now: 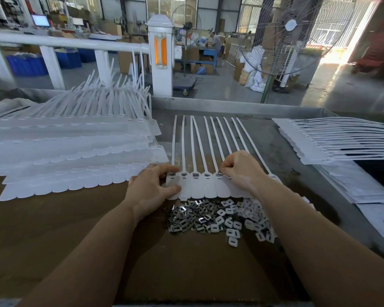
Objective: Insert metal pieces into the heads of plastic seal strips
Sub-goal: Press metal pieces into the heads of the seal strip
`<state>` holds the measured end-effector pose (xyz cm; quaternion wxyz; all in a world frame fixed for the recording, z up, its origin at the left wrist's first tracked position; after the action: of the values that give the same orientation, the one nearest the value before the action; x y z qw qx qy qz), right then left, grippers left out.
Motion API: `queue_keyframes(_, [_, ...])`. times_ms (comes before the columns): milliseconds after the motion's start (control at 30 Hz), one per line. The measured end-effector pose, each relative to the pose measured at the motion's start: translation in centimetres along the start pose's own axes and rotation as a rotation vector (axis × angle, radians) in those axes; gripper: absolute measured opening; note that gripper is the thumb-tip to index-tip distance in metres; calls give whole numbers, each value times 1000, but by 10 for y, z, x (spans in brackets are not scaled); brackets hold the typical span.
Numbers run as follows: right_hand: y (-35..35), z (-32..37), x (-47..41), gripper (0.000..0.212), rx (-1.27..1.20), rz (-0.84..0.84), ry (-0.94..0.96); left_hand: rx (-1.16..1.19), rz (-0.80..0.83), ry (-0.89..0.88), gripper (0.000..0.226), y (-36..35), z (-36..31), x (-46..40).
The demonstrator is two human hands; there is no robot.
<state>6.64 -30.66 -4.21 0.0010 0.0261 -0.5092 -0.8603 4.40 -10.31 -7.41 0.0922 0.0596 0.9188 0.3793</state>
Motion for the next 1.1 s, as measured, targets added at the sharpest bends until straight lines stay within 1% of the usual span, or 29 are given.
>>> queue_keyframes(300, [0,0,-1,15,-6,-13,11,1,7,2,37,0,0,1])
queue_keyframes(667, [-1,3,-2,15,-15,13,29,30,9,13,38,0,0,2])
queue_keyframes(867, [-5,4,-3,15,7,81,17,32,15,15,39,0,-1,2])
queue_keyframes(1100, [3,2,1,13,-61,-11,27,25,9,8,38,0,0,1])
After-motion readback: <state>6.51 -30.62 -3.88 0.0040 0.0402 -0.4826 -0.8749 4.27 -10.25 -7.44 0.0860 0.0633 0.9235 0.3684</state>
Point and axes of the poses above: each hand's wrist, its own x-axis away from the middle knuckle, its own y-axis out of the back of the hand, z = x × y, the point moved 9 cm from there along -x, towards the middle knuckle, and after that the axes turned 4 degrees about z, right-handed, at the moved point
